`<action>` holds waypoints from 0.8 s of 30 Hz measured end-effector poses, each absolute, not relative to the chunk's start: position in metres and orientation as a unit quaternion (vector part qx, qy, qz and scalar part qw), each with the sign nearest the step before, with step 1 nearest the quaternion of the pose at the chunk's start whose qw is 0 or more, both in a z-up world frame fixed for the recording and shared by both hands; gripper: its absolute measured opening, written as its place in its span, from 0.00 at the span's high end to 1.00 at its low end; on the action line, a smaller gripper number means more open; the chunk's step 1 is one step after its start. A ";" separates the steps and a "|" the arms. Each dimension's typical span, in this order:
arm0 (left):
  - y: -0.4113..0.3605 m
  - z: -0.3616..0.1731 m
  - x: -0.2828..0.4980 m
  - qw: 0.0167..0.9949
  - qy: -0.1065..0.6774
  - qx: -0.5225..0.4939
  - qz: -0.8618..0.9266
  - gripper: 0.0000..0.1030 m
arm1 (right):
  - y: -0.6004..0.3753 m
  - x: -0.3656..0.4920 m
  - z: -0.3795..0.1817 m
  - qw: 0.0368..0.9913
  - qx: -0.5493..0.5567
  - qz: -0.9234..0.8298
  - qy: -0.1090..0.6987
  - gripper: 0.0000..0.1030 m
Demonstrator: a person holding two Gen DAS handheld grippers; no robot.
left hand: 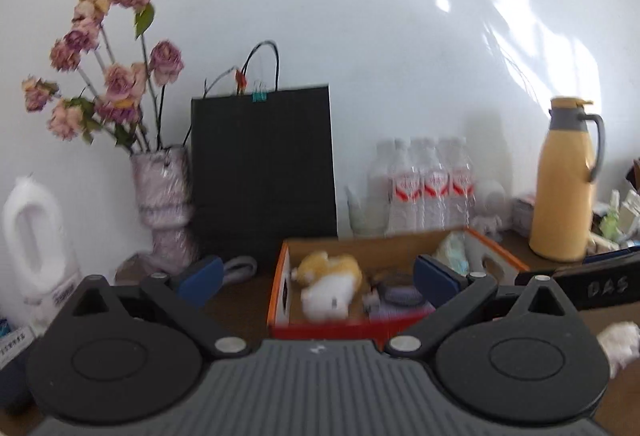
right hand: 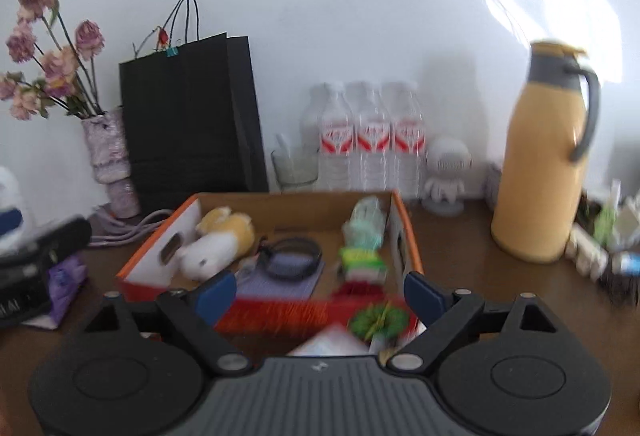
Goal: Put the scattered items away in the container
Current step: 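Withdraw both tools from the box back over the desk, then grasp the blue crumpled wrapper with the left tool while the right tool grasps the white round cap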
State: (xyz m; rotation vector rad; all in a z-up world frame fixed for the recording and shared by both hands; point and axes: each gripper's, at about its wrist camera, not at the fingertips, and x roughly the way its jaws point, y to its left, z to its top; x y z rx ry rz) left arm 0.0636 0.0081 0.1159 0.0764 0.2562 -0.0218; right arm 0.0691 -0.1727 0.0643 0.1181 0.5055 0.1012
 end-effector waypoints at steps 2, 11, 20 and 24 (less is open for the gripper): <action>0.011 0.109 0.039 0.990 0.140 0.033 -0.007 0.00 | -0.175 0.039 0.057 0.962 0.085 0.066 0.251 0.10; 0.022 0.083 -0.026 0.987 0.159 0.021 0.004 0.00 | -0.168 -0.065 0.025 0.966 0.057 0.075 0.242 0.08; 0.031 0.053 -0.015 0.977 0.214 0.005 -0.001 0.00 | -0.162 -0.087 0.009 0.958 0.058 0.115 0.258 0.10; 0.046 0.055 0.016 0.974 0.226 0.023 0.001 0.00 | -0.149 -0.064 0.007 0.953 0.035 0.143 0.265 0.21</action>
